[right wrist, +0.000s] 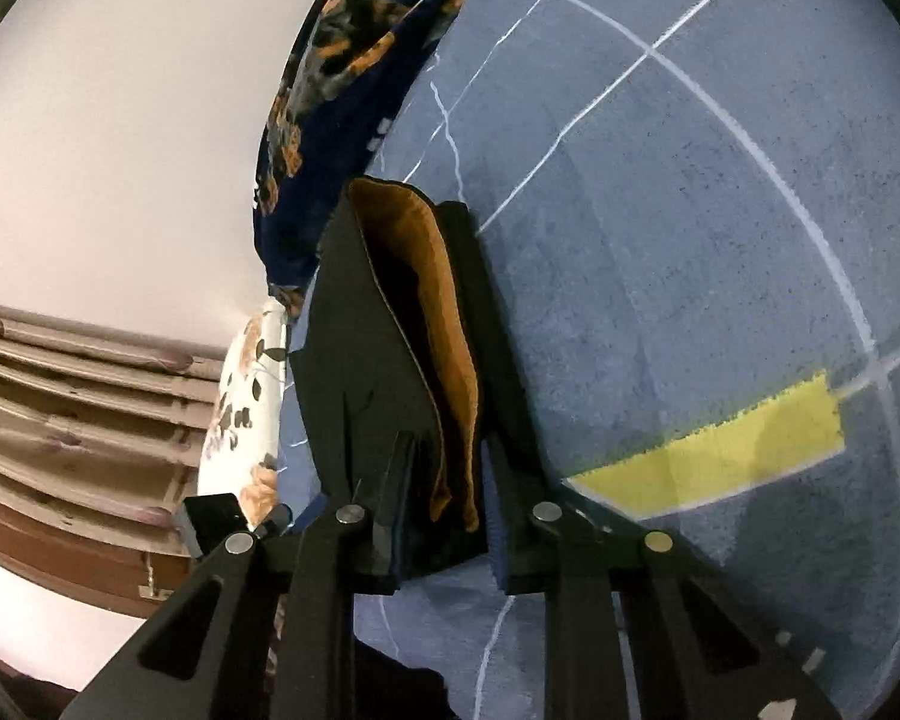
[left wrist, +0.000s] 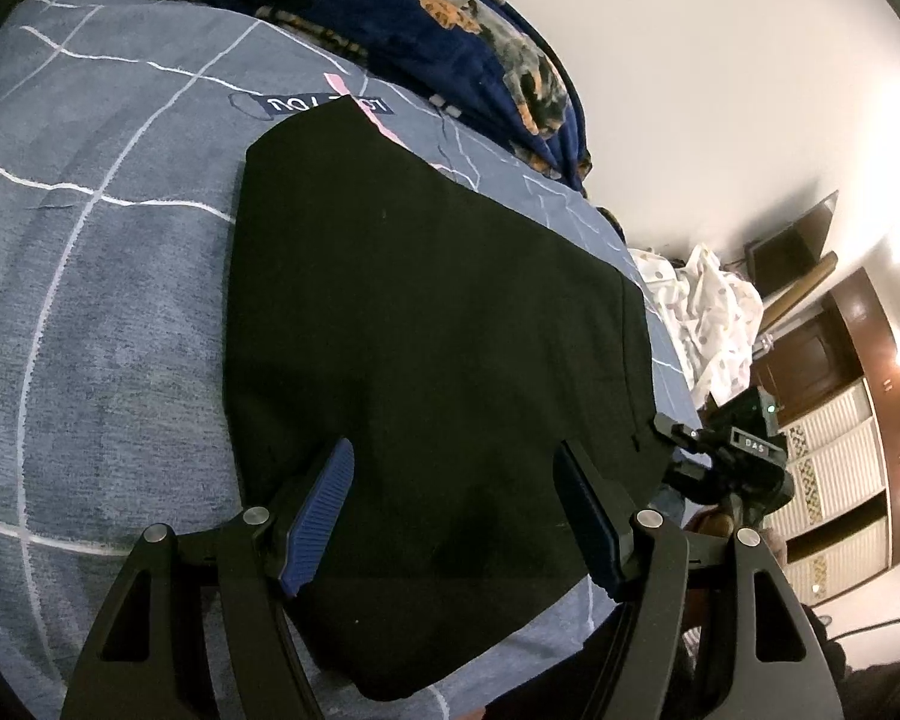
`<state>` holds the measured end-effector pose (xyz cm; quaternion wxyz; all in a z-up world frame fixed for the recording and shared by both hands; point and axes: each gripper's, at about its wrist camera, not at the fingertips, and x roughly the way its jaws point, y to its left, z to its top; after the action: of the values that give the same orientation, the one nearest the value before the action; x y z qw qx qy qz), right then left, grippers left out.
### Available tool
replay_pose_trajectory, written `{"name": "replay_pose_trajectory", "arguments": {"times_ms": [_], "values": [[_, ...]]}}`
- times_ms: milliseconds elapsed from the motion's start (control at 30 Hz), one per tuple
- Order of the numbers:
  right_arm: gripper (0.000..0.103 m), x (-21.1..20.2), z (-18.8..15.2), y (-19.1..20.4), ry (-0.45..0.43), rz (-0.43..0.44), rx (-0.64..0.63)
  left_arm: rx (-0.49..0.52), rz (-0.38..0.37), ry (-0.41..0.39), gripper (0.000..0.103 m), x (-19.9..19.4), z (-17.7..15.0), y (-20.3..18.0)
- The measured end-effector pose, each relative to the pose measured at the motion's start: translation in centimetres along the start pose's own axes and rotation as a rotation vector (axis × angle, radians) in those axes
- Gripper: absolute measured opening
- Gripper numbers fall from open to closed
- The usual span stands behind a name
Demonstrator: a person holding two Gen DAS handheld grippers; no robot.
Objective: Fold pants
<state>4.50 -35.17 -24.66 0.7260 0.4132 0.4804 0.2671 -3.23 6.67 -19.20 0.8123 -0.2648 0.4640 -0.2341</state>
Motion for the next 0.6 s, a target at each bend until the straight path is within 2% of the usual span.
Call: {"name": "replay_pose_trajectory", "arguments": {"times_ms": [167,267,333,367,400,600], "values": [[0.024,-0.1,0.2,0.6,-0.015,0.0,-0.012,0.006,0.003,0.001,0.07,0.0,0.1,-0.1],[0.03,-0.7,0.4,1.3,-0.038,-0.058,-0.055,0.006,0.003,0.002,0.07,0.0,0.1,0.0],[0.045,-1.4,0.6,2.1,-0.068,-0.11,-0.099,0.007,0.005,0.001,0.07,0.0,0.0,-0.1],[0.058,-1.6,0.7,2.5,-0.079,-0.145,-0.124,0.01,0.007,0.0,0.07,0.1,0.0,-0.2],[0.063,-1.7,0.8,2.8,-0.081,-0.178,-0.158,0.012,0.009,0.0,0.07,0.1,0.0,-0.2],[0.065,0.2,1.2,2.3,0.009,-0.14,-0.143,0.026,0.019,0.002,0.07,0.2,0.0,-0.4]]}}
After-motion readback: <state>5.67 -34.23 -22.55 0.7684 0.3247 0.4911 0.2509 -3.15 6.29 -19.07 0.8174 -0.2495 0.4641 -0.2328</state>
